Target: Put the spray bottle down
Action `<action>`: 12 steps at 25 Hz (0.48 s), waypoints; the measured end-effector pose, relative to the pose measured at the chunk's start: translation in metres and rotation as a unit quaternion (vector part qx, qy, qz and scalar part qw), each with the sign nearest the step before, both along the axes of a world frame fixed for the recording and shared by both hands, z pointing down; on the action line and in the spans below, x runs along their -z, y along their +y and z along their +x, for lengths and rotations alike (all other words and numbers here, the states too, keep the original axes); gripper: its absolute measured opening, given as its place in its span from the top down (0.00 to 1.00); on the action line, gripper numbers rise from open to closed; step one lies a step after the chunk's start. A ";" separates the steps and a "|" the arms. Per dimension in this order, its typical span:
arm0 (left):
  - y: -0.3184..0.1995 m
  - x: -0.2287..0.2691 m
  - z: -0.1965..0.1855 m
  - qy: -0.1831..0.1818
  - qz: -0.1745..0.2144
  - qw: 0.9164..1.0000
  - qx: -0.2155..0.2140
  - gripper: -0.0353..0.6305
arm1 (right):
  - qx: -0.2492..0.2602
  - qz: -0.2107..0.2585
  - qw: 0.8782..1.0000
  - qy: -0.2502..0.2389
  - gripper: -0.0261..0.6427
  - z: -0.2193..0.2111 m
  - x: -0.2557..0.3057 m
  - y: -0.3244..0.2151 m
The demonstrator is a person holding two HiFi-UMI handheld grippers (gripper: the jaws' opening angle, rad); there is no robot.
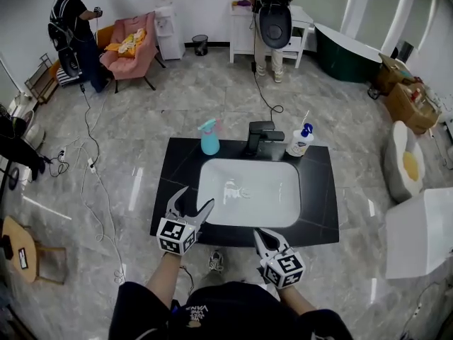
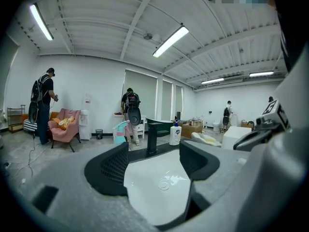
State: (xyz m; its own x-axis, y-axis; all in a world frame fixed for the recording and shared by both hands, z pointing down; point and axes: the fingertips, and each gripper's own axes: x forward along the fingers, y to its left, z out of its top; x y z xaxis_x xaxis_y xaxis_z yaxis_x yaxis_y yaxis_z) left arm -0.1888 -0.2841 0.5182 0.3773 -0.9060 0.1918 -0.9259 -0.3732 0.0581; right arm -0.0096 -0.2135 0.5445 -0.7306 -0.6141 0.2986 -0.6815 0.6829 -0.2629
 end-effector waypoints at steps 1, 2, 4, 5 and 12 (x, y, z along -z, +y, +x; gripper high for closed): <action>0.009 0.002 0.006 0.002 0.000 1.000 -0.001 0.44 | 0.001 0.001 1.000 0.000 0.96 0.004 0.000 0.005; 0.018 0.003 0.011 0.003 -0.001 1.000 -0.001 0.44 | 0.003 0.003 1.000 -0.001 0.96 0.008 0.001 0.009; 0.036 0.005 0.022 0.003 -0.001 1.000 -0.001 0.44 | 0.006 0.006 1.000 -0.003 0.96 0.016 0.002 0.018; 0.045 0.005 0.027 0.002 -0.002 1.000 -0.001 0.44 | 0.008 0.008 1.000 -0.004 0.96 0.019 0.003 0.023; 0.109 0.007 0.063 -0.009 0.000 1.000 0.000 0.67 | 0.011 0.016 1.000 -0.011 0.96 0.048 0.008 0.057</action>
